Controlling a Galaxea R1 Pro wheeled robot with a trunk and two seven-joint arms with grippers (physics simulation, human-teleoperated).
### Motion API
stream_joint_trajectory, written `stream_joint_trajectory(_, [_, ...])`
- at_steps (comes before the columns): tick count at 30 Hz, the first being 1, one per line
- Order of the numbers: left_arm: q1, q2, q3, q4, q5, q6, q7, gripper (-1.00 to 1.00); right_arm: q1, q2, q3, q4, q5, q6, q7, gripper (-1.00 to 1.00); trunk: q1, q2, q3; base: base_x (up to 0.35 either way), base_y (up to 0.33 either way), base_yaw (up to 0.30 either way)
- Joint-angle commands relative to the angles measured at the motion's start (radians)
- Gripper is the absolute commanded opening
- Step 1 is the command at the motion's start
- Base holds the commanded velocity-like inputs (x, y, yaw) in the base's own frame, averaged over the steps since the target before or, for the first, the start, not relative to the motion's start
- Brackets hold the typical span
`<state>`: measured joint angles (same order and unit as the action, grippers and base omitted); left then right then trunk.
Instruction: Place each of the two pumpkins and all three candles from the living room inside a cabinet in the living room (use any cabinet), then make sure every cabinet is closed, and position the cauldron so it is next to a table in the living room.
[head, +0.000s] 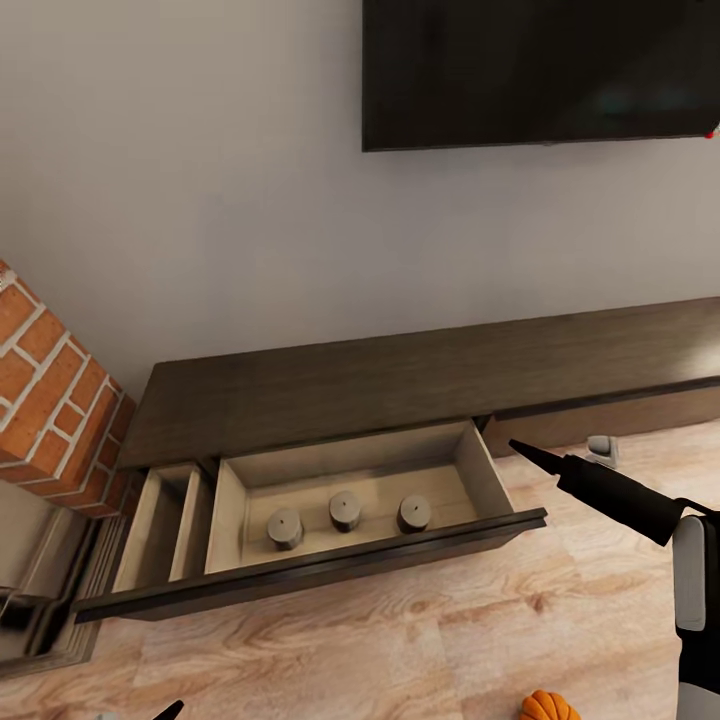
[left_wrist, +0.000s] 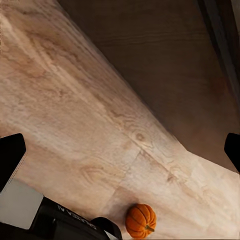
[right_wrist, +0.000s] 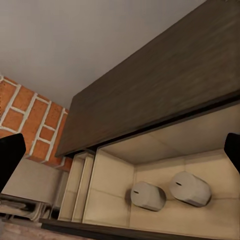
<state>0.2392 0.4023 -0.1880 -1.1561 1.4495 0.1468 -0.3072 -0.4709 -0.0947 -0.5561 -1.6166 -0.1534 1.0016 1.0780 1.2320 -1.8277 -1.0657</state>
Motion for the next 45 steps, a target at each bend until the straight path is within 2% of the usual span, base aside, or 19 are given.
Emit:
stream_joint_trajectory(1, [0.000, 0.000, -0.001, 0.000, 0.000, 0.005, -0.001, 1.00, 0.000, 0.000, -0.001, 0.000, 0.000, 0.004, 0.003, 1.00, 0.000, 0.000, 0.001, 0.000, 0.000, 0.000])
stream_joint_trajectory(2, [0.000, -0.001, -0.002, 0.001, -0.024, 0.004, -0.002, 1.00, 0.000, 0.001, -0.001, 0.000, 0.000, 0.002, 0.003, 1.00, 0.000, 0.000, 0.003, 0.000, 0.000, 0.000])
stream_joint_trajectory(3, [0.000, -0.009, -0.008, 0.001, -0.088, -0.001, -0.007, 1.00, 0.000, 0.001, 0.001, 0.000, 0.000, -0.001, 0.003, 1.00, 0.000, 0.000, 0.004, 0.000, 0.000, 0.000])
stream_joint_trajectory(6, [0.000, -0.032, -0.010, 0.003, -0.142, -0.006, -0.008, 1.00, 0.001, 0.001, 0.003, 0.000, 0.000, -0.003, 0.003, 1.00, 0.000, 0.000, 0.009, -0.004, -0.002, 0.000])
stream_joint_trajectory(10, [0.000, -0.044, -0.008, 0.006, -0.164, -0.008, -0.008, 1.00, 0.001, 0.001, 0.006, 0.000, 0.000, -0.004, 0.003, 1.00, 0.000, 0.000, 0.016, -0.133, -0.070, 0.000])
stream_joint_trajectory(16, [0.000, -0.047, -0.006, 0.007, -0.169, -0.006, -0.008, 1.00, 0.001, 0.001, 0.009, 0.000, 0.000, -0.004, 0.002, 1.00, 0.000, 0.000, 0.026, -0.218, -0.107, 0.000])
stream_joint_trajectory(18, [0.000, -0.048, -0.004, 0.007, -0.164, -0.002, -0.007, 1.00, 0.001, 0.001, 0.012, 0.000, 0.000, -0.005, 0.002, 1.00, 0.000, 0.000, 0.029, -0.092, -0.039, 0.000])
stream_joint_trajectory(21, [-0.001, -0.047, 0.005, 0.006, -0.138, 0.002, -0.005, 1.00, 0.001, 0.001, 0.017, 0.000, 0.000, -0.005, 0.002, 1.00, 0.000, 0.000, 0.034, -0.043, -0.018, 0.000])
stream_joint_trajectory(22, [-0.001, -0.047, 0.010, 0.006, -0.123, 0.004, -0.005, 1.00, 0.001, 0.001, 0.018, 0.000, 0.000, -0.004, 0.002, 1.00, 0.000, 0.000, 0.036, -0.027, -0.011, 0.000])
stream_joint_trajectory(23, [-0.001, -0.046, 0.021, 0.003, -0.088, 0.011, -0.004, 1.00, 0.000, 0.001, 0.019, 0.000, 0.001, -0.004, 0.000, 1.00, 0.004, -0.007, 0.034, -0.017, -0.007, 0.000])
stream_joint_trajectory(25, [-0.003, -0.045, 0.031, 0.000, -0.048, 0.034, -0.002, 1.00, -0.002, 0.002, 0.019, 0.000, 0.002, -0.002, -0.004, 1.00, 0.012, -0.021, 0.031, -0.011, -0.005, 0.000])
stream_joint_trajectory(29, [-0.019, -0.042, 0.038, -0.004, -0.026, 0.056, -0.005, 1.00, -0.009, 0.002, 0.017, 0.000, 0.004, 0.007, -0.021, 1.00, 0.027, -0.049, 0.026, -0.005, -0.002, 0.000])
stream_joint_trajectory(33, [-0.078, -0.042, 0.045, 0.001, -0.008, 0.126, 0.001, 1.00, -0.013, 0.003, 0.015, 0.000, 0.001, 0.021, -0.035, 1.00, 0.042, -0.077, 0.020, 0.000, 0.000, 0.000])
stream_joint_trajectory(35, [-0.135, -0.043, 0.046, 0.009, 0.001, 0.162, 0.002, 1.00, -0.013, 0.004, 0.016, 0.000, 0.000, 0.046, -0.036, 1.00, 0.050, -0.091, 0.017, 0.000, 0.000, 0.000])
stream_joint_trajectory(36, [-0.172, -0.047, 0.045, 0.026, 0.022, 0.208, 0.005, 1.00, -0.014, 0.004, 0.017, 0.000, 0.000, 0.046, -0.036, 1.00, 0.054, -0.098, 0.015, 0.000, 0.000, 0.000])
stream_joint_trajectory(37, [-0.182, -0.050, 0.045, 0.036, 0.027, 0.219, 0.006, 1.00, -0.014, 0.004, 0.017, 0.000, 0.000, 0.046, -0.035, 1.00, 0.058, -0.105, 0.014, 0.000, 0.000, 0.000])
stream_joint_trajectory(41, [-0.217, -0.107, 0.046, 0.109, 0.042, 0.263, -0.006, 1.00, -0.013, 0.010, 0.020, 0.000, 0.000, 0.046, -0.035, 1.00, 0.073, -0.133, 0.008, 0.000, 0.000, 0.000])
stream_joint_trajectory(45, [-0.221, -0.113, 0.044, 0.119, 0.040, 0.265, -0.001, 1.00, -0.012, 0.011, 0.022, 0.000, -0.001, 0.046, -0.035, 1.00, 0.088, -0.161, 0.002, 0.000, 0.000, 0.000])
